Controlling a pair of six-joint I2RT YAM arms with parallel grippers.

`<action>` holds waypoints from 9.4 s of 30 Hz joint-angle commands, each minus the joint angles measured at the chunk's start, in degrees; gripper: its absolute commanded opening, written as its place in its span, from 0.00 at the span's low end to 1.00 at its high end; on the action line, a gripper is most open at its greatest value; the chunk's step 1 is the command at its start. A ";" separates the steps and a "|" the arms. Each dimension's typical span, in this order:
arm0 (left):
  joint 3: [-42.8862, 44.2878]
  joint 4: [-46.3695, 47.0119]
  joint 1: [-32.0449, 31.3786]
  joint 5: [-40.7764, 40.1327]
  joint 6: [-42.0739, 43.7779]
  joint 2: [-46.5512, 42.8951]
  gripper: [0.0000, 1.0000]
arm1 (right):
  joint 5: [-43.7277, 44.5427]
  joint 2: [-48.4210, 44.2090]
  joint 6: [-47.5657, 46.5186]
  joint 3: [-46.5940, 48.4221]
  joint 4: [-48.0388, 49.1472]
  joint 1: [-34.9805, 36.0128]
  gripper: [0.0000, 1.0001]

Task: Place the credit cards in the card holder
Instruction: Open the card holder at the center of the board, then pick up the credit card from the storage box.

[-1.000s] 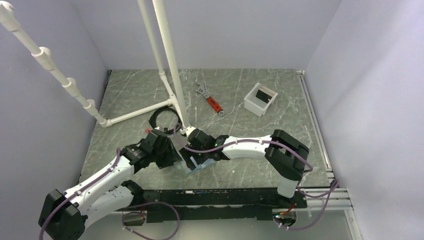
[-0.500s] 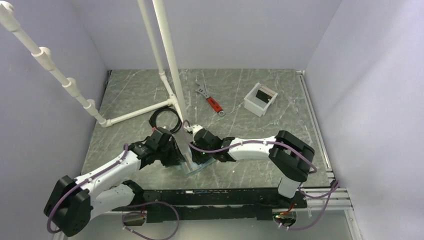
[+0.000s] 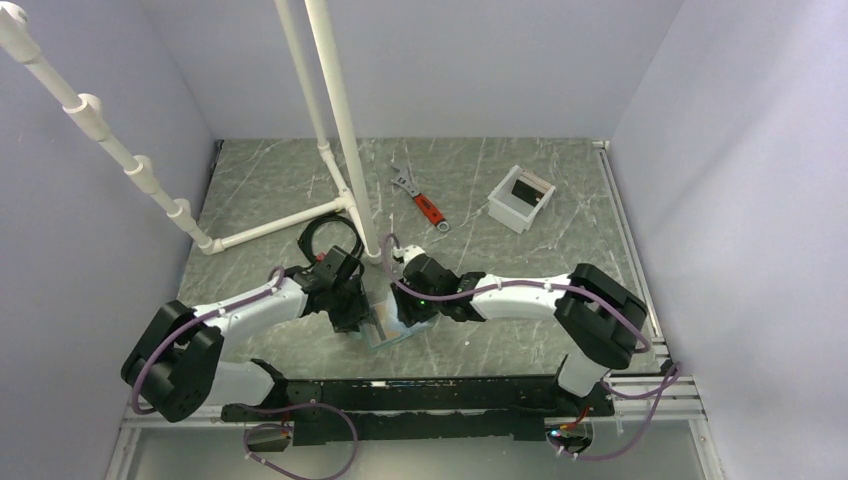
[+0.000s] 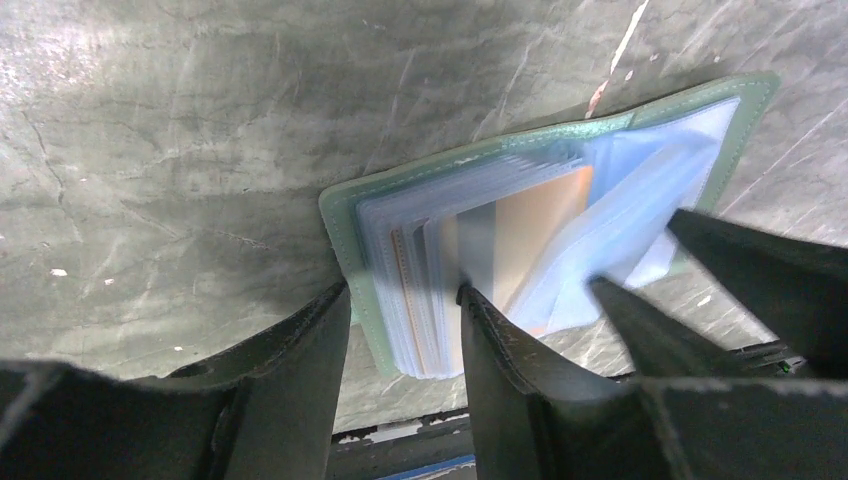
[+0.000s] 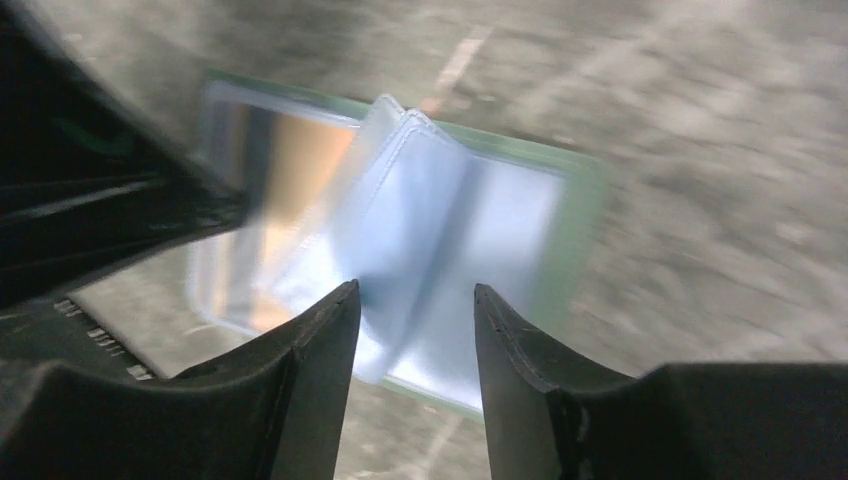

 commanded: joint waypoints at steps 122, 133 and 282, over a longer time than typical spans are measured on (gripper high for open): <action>-3.26 -3.69 -0.22 -0.22 -1.41 -12.46 0.80 | -40.39 9.75 11.05 -3.89 26.38 -11.21 0.46; -5.91 -3.72 -0.29 -4.13 -3.68 -5.00 0.63 | -43.02 10.96 14.56 -4.47 31.83 -10.19 0.45; 23.65 -13.97 2.64 9.18 22.72 -5.44 0.99 | 11.49 26.03 -70.34 45.13 -13.86 -52.90 0.41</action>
